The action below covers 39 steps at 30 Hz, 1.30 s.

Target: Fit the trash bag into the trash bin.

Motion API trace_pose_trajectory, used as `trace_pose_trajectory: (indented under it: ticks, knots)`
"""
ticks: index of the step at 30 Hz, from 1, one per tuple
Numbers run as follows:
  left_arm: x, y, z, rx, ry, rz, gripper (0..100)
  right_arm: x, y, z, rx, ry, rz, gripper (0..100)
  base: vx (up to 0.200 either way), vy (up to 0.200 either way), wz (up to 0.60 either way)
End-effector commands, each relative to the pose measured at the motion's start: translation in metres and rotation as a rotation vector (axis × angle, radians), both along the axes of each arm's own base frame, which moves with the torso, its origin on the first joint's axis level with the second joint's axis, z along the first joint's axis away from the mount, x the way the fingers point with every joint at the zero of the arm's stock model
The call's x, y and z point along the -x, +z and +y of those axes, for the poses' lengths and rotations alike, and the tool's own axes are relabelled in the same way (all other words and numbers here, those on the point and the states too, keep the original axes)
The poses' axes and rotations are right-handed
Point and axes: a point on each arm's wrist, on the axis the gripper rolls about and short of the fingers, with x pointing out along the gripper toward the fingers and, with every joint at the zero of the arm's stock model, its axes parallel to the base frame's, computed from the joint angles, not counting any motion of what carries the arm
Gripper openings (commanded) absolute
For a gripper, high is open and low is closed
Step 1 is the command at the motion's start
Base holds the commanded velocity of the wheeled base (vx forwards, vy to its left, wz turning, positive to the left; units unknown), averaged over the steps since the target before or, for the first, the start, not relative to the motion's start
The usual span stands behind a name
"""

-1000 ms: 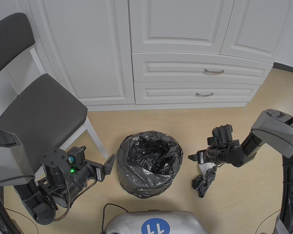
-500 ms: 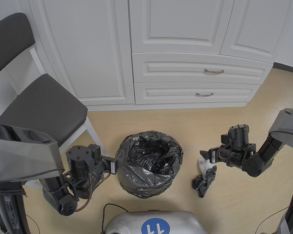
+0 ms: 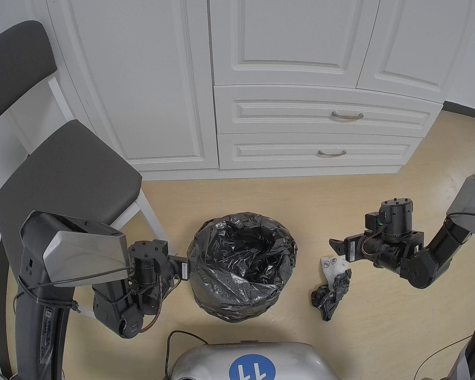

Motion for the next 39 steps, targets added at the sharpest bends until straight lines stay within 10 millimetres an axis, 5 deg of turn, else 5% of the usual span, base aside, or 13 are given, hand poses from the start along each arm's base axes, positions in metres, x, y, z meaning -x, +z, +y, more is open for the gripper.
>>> trace_pose_trajectory:
  ticks: [1,8,20,31,39]
  knots:
    - [0.007,-0.018,0.017,-0.032,0.025,0.081,100,0.002,0.001,-0.002,0.014,0.003,-0.002,100,0.000,0.000,0.00]
    - [0.010,-0.025,0.023,-0.038,0.033,0.113,100,0.005,0.002,-0.001,0.020,0.012,0.000,100,0.000,0.000,0.00]
    - [0.029,0.018,-0.019,0.122,-0.062,0.021,100,0.007,0.001,0.000,0.023,0.019,0.004,100,0.000,0.000,0.00]
    - [0.033,0.002,-0.023,0.102,-0.076,0.067,100,0.007,-0.008,0.004,0.032,0.030,0.031,100,0.000,0.000,0.00]
    - [0.027,-0.011,-0.001,0.082,-0.012,0.111,100,0.007,-0.010,0.004,0.034,0.029,0.035,100,0.000,0.000,0.00]
